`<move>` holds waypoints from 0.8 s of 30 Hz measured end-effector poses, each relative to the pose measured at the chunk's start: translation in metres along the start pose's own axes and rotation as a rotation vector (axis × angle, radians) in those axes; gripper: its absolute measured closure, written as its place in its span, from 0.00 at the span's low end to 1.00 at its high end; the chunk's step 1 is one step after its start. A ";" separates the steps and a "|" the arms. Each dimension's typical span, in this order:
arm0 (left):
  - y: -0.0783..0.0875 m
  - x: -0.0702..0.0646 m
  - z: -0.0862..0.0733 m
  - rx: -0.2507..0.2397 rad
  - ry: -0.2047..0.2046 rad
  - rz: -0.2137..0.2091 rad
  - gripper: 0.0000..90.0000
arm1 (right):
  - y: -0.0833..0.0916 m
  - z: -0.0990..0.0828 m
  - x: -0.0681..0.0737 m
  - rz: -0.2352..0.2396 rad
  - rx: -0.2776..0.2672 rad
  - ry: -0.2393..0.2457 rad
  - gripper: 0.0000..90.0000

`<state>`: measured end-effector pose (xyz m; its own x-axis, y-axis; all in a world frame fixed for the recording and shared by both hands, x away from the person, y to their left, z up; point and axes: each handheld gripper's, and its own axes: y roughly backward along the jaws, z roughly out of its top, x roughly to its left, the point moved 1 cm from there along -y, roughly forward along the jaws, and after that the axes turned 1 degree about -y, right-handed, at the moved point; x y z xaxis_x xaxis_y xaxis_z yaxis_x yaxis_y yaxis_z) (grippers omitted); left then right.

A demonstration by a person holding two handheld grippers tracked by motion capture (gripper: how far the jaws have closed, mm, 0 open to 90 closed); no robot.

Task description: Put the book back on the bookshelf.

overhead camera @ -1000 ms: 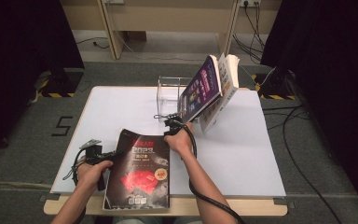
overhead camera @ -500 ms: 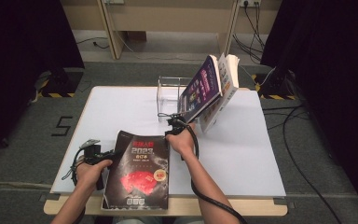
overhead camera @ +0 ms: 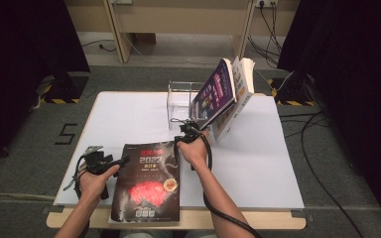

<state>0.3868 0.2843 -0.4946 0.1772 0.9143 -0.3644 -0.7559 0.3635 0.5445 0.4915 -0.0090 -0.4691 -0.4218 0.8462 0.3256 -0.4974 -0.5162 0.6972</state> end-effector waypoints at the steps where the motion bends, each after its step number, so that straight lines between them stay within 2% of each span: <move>1: 0.001 -0.002 0.001 -0.002 -0.003 -0.009 0.25 | 0.001 0.000 0.000 0.002 -0.004 -0.002 0.98; 7: 0.002 -0.003 0.001 -0.010 -0.017 -0.009 0.28 | 0.004 0.001 0.002 0.009 -0.045 -0.018 0.98; 18: 0.003 -0.002 0.001 -0.012 -0.006 -0.015 0.28 | 0.019 0.006 0.004 0.026 -0.125 -0.031 0.98; 24: 0.003 -0.001 0.001 -0.017 0.007 -0.018 0.29 | 0.029 0.010 0.006 0.044 -0.168 -0.023 0.98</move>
<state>0.3849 0.2852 -0.4917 0.1869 0.9061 -0.3794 -0.7634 0.3770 0.5244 0.4823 -0.0170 -0.4406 -0.4295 0.8242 0.3691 -0.5992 -0.5658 0.5664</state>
